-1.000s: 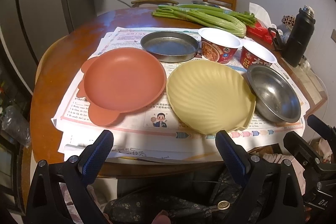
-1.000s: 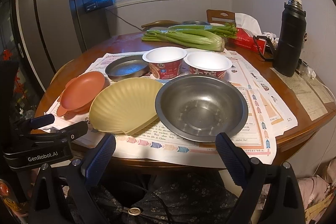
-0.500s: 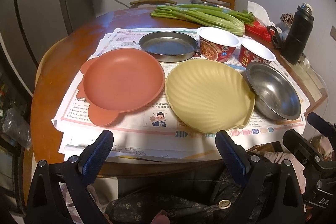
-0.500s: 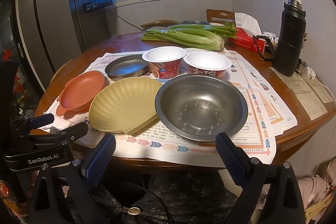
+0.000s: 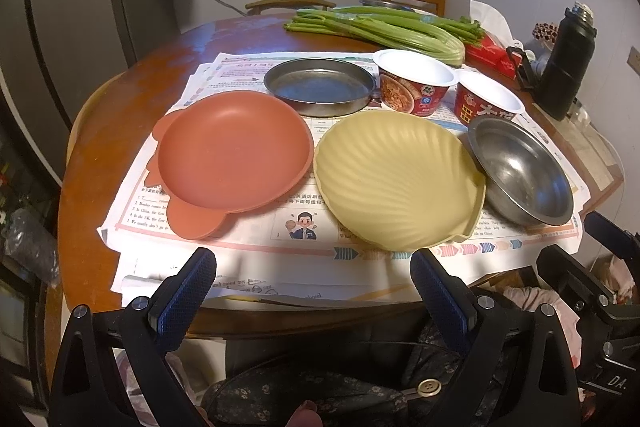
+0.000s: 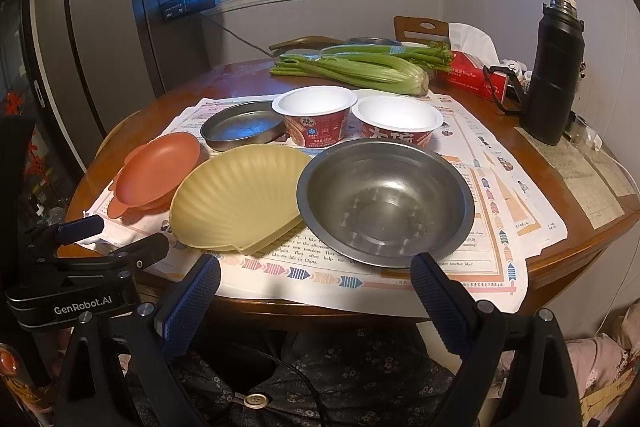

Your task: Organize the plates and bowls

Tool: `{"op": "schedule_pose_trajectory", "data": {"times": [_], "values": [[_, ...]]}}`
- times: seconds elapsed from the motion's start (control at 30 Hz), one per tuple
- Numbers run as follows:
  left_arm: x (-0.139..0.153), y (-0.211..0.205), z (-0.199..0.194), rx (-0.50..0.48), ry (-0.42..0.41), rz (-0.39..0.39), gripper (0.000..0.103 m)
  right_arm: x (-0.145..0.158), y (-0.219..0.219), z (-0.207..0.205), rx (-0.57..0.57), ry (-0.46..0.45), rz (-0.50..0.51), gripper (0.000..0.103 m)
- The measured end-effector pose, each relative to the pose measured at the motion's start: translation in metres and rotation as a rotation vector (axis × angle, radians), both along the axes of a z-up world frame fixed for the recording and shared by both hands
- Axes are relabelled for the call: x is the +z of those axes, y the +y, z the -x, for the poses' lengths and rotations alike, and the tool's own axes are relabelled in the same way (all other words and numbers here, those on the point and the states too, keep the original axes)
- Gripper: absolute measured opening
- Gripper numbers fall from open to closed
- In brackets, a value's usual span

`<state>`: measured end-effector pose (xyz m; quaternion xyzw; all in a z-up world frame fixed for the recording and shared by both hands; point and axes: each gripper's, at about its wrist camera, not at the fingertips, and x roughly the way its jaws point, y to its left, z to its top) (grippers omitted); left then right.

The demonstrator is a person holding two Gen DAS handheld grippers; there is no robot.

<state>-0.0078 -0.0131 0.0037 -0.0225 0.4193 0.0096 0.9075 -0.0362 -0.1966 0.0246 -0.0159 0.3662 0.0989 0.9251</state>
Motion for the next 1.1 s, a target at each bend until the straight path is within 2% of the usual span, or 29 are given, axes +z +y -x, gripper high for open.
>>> {"op": "schedule_pose_trajectory", "data": {"times": [0.6, 1.1], "values": [[0.001, 0.003, 0.001, 0.004, -0.004, 0.003, 0.098, 0.001, 0.005, 0.001, 0.016, -0.014, 0.009, 0.096], [0.001, 0.025, 0.001, 0.040, -0.011, 0.023, 0.098, 0.006, 0.024, -0.006, 0.068, -0.030, 0.041, 0.096]]}}
